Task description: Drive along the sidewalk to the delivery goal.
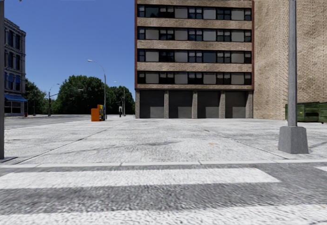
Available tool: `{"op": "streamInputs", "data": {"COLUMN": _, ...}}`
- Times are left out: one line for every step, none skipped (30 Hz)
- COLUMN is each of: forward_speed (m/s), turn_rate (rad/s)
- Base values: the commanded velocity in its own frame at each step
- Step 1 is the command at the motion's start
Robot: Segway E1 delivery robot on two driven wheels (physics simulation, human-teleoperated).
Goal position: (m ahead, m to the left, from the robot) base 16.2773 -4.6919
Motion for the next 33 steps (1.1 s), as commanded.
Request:
{"op": "streamInputs", "data": {"forward_speed": 2.0, "turn_rate": 0.0}}
{"op": "streamInputs", "data": {"forward_speed": 2.0, "turn_rate": 0.0}}
{"op": "streamInputs", "data": {"forward_speed": 2.0, "turn_rate": 0.0}}
{"op": "streamInputs", "data": {"forward_speed": 2.0, "turn_rate": 0.0}}
{"op": "streamInputs", "data": {"forward_speed": 2.0, "turn_rate": 0.0}}
{"op": "streamInputs", "data": {"forward_speed": 2.0, "turn_rate": 0.0}}
{"op": "streamInputs", "data": {"forward_speed": 2.0, "turn_rate": 0.0}}
{"op": "streamInputs", "data": {"forward_speed": 2.0, "turn_rate": 0.0}}
{"op": "streamInputs", "data": {"forward_speed": 2.0, "turn_rate": 0.0}}
{"op": "streamInputs", "data": {"forward_speed": 2.0, "turn_rate": 0.0}}
{"op": "streamInputs", "data": {"forward_speed": 2.0, "turn_rate": 0.0}}
{"op": "streamInputs", "data": {"forward_speed": 2.0, "turn_rate": 0.0}}
{"op": "streamInputs", "data": {"forward_speed": 2.0, "turn_rate": 0.0}}
{"op": "streamInputs", "data": {"forward_speed": 2.0, "turn_rate": 0.0}}
{"op": "streamInputs", "data": {"forward_speed": 2.0, "turn_rate": 0.0}}
{"op": "streamInputs", "data": {"forward_speed": 2.0, "turn_rate": 0.0}}
{"op": "streamInputs", "data": {"forward_speed": 2.0, "turn_rate": 0.0}}
{"op": "streamInputs", "data": {"forward_speed": 2.0, "turn_rate": 0.0}}
{"op": "streamInputs", "data": {"forward_speed": 2.0, "turn_rate": 0.0}}
{"op": "streamInputs", "data": {"forward_speed": 2.0, "turn_rate": 0.0}}
{"op": "streamInputs", "data": {"forward_speed": 2.0, "turn_rate": 0.0}}
{"op": "streamInputs", "data": {"forward_speed": 2.0, "turn_rate": 0.0}}
{"op": "streamInputs", "data": {"forward_speed": 2.0, "turn_rate": 0.0}}
{"op": "streamInputs", "data": {"forward_speed": 2.0, "turn_rate": 0.0}}
{"op": "streamInputs", "data": {"forward_speed": 1.91, "turn_rate": 0.0}}
{"op": "streamInputs", "data": {"forward_speed": 1.75, "turn_rate": 0.0}}
{"op": "streamInputs", "data": {"forward_speed": 1.64, "turn_rate": 0.0}}
{"op": "streamInputs", "data": {"forward_speed": 1.6, "turn_rate": 0.0}}
{"op": "streamInputs", "data": {"forward_speed": 1.6, "turn_rate": 0.0}}
{"op": "streamInputs", "data": {"forward_speed": 1.59, "turn_rate": 0.0}}
{"op": "streamInputs", "data": {"forward_speed": 1.59, "turn_rate": 0.0}}
{"op": "streamInputs", "data": {"forward_speed": 1.59, "turn_rate": 0.0}}
{"op": "streamInputs", "data": {"forward_speed": 1.59, "turn_rate": 0.0}}
